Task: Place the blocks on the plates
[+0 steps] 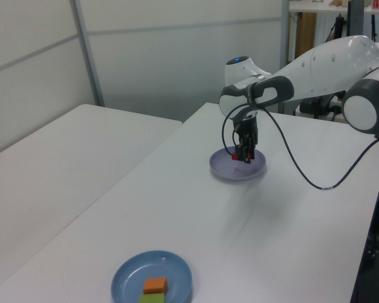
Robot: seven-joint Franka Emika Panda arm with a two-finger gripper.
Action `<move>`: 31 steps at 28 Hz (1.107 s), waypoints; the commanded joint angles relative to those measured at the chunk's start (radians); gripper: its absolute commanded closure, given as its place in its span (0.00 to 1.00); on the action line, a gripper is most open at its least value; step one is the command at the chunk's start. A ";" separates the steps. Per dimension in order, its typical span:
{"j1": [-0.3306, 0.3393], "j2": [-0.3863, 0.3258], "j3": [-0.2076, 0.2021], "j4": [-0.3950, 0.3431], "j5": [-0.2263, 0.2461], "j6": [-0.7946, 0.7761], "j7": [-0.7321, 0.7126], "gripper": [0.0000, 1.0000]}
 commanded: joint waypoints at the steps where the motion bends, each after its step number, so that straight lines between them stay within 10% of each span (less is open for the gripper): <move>1: 0.016 -0.019 -0.006 -0.009 0.046 -0.021 0.080 0.64; 4: 0.023 -0.018 -0.004 -0.009 0.046 -0.021 0.089 0.00; 18: 0.120 -0.062 0.008 0.044 0.054 -0.067 0.331 0.00; 31: 0.181 -0.281 0.217 0.056 0.002 -0.292 0.528 0.00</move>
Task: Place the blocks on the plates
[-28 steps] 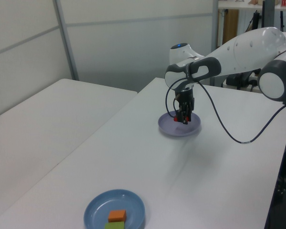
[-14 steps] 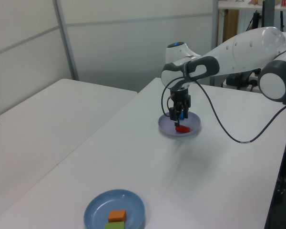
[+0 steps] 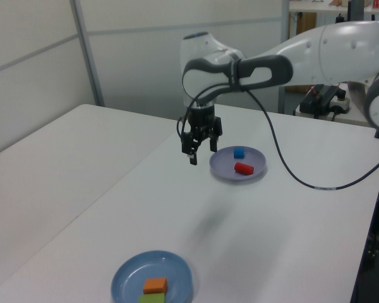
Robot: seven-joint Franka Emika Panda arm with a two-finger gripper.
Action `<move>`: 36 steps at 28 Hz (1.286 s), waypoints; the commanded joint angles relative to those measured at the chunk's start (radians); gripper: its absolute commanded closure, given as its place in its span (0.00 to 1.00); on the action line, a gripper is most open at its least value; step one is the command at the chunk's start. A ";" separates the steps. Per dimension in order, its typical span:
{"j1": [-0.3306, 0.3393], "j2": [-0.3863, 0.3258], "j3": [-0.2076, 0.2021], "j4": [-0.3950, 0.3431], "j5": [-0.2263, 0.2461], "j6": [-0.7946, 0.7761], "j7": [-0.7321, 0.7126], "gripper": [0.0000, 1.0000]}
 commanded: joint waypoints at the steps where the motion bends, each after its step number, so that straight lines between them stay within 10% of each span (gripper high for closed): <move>1: 0.051 -0.138 0.039 -0.033 -0.049 -0.086 0.080 0.00; 13: 0.128 -0.273 0.041 -0.033 -0.109 -0.226 0.106 0.00; 36: 0.136 -0.264 0.033 -0.032 -0.153 -0.154 0.072 0.00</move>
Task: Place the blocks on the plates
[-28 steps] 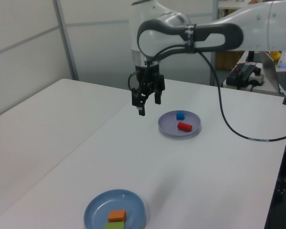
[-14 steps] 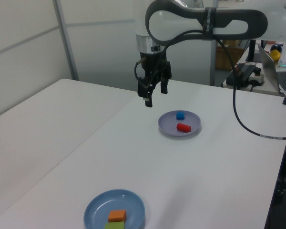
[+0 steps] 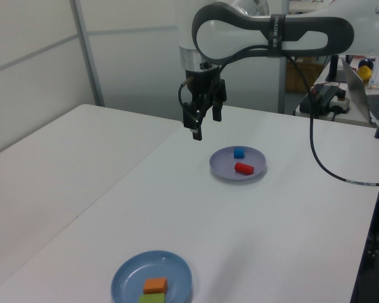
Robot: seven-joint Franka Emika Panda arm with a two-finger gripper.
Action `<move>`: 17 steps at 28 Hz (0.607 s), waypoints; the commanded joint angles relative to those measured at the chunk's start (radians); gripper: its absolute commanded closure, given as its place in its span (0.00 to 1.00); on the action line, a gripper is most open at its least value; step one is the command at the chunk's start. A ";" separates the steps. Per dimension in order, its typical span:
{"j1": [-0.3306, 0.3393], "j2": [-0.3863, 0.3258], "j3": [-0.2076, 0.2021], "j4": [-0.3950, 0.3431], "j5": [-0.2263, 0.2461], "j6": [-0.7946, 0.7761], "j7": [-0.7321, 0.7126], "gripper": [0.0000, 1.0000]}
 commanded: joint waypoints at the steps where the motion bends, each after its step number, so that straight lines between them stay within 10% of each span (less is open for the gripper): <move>1: 0.002 -0.006 -0.012 -0.022 -0.010 0.037 -0.018 0.00; 17: -0.013 0.014 -0.018 -0.022 0.018 0.043 -0.018 0.00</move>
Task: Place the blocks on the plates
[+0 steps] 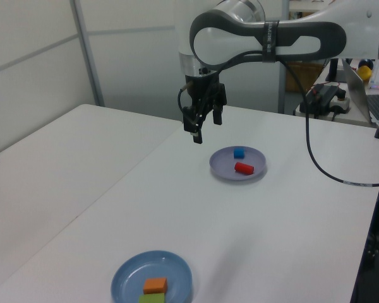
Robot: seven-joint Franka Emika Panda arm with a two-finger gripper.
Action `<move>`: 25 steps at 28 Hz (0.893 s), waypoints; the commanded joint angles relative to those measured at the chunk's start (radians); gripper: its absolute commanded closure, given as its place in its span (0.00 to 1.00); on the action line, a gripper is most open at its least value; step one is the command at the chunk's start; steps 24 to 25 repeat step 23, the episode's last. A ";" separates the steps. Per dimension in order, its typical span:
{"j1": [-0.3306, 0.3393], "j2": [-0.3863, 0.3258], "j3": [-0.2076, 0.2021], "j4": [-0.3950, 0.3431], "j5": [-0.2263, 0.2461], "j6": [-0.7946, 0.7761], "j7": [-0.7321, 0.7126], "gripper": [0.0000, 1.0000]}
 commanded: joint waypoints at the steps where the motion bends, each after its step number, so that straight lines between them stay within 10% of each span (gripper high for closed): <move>1: -0.003 -0.014 -0.009 -0.016 0.019 0.038 -0.018 0.00; 25: -0.020 -0.021 -0.017 -0.014 0.059 0.064 -0.017 0.00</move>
